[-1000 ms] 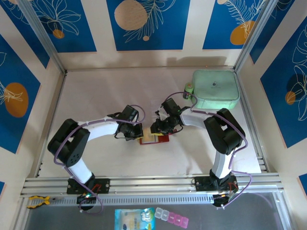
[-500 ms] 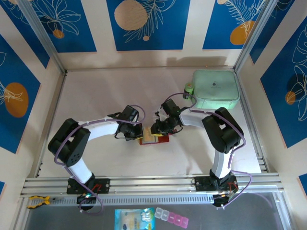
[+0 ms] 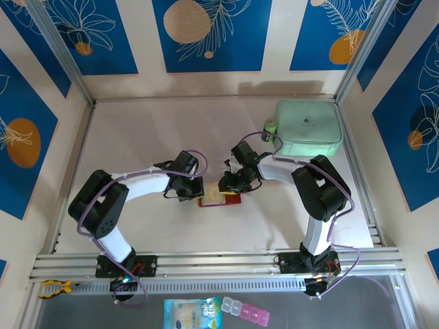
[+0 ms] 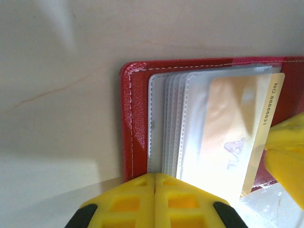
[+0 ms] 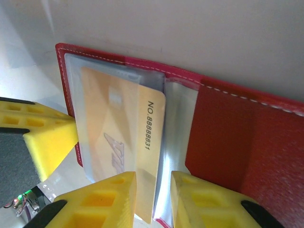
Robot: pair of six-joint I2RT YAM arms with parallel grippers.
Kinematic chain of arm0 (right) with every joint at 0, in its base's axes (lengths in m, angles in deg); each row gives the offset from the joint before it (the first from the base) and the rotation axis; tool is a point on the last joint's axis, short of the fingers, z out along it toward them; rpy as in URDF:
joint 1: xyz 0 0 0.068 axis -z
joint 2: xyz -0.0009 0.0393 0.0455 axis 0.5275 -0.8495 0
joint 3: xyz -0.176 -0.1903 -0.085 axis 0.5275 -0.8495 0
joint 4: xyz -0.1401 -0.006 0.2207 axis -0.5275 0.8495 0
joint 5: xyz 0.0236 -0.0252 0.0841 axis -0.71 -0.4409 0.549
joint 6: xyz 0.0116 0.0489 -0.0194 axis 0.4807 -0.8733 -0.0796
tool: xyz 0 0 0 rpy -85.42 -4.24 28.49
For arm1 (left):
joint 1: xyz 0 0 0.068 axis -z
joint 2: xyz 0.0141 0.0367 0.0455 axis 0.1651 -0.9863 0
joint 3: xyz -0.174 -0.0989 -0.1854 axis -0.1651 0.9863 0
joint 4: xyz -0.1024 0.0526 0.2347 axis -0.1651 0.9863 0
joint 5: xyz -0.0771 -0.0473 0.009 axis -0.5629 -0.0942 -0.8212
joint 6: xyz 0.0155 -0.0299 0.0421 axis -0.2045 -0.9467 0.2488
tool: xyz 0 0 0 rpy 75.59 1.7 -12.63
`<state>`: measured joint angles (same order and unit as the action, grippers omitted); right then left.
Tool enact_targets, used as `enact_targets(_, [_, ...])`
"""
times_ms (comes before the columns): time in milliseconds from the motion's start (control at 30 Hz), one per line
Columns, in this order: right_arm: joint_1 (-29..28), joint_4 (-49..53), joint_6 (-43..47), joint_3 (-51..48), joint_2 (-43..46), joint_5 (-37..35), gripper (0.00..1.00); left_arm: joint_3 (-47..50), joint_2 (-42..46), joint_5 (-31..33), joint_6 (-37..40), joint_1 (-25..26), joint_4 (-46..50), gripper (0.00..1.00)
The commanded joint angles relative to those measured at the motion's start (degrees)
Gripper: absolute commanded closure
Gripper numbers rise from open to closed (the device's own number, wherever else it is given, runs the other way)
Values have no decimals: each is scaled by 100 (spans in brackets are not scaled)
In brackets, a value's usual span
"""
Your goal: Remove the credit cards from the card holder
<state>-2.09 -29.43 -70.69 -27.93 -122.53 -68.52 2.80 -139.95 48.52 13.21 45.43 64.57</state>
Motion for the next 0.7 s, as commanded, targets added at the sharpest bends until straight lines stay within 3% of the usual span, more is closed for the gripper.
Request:
enact_targets(0, [9,191,108,92,255,-80,74,-152,264,322,100,51,389,96])
enact_targets(400, [53,-290,-75,22,84,668,74,-256,106,-214,23,130,-143,96])
enact_targets(667, [46,-389,-95,53,-128,937,74,-199,-184,-245,49,135,-122,96])
